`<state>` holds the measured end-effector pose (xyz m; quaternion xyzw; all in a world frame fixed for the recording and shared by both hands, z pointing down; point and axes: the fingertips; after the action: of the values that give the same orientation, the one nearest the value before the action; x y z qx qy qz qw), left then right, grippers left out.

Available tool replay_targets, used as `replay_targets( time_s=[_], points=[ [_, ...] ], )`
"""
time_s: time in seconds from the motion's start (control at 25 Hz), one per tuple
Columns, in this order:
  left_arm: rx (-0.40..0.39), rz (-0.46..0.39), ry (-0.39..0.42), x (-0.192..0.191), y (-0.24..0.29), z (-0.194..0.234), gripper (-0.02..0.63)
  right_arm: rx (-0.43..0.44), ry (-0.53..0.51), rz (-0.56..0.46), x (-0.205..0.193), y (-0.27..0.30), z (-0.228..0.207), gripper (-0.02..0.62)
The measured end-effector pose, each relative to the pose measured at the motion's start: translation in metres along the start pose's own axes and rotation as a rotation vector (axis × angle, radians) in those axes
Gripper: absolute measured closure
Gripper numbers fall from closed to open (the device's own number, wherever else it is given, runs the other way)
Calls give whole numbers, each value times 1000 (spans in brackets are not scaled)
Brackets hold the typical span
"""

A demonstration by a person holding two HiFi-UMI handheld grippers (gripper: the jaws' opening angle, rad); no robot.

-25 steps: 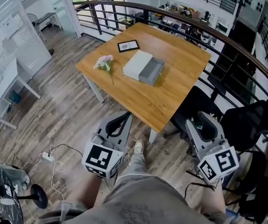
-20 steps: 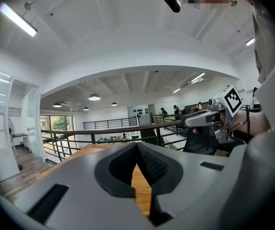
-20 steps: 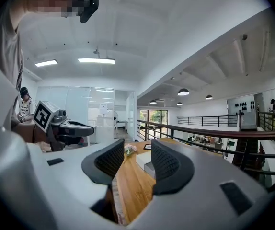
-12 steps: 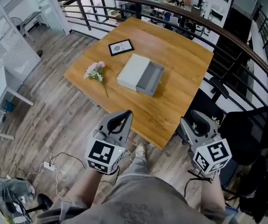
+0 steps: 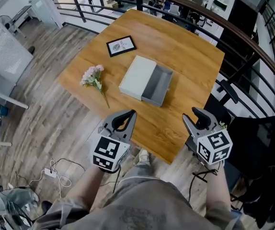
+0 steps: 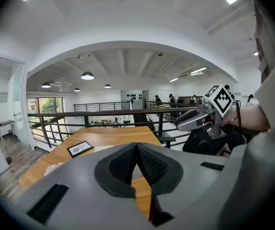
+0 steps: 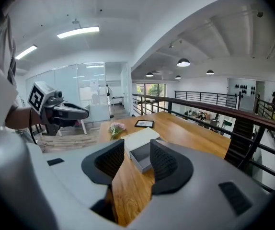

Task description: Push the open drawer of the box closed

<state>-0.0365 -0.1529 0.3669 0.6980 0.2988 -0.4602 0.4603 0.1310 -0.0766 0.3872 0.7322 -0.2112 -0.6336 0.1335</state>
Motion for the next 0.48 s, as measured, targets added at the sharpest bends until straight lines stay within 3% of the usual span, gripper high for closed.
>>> replay_targets(
  time_s=[0.48],
  points=[
    [-27,104,-39,-43,60,31,589,1,-1,178,-34,87,-46,411]
  ],
)
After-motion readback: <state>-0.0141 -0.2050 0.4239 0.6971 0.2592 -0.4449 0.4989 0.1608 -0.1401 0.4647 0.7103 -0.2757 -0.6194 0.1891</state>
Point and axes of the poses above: the fingertips, and each gripper's own axes: y forward along the fingers, z to its left, x out of its top, and after that the axes turned 8 degrees about y, right-handed
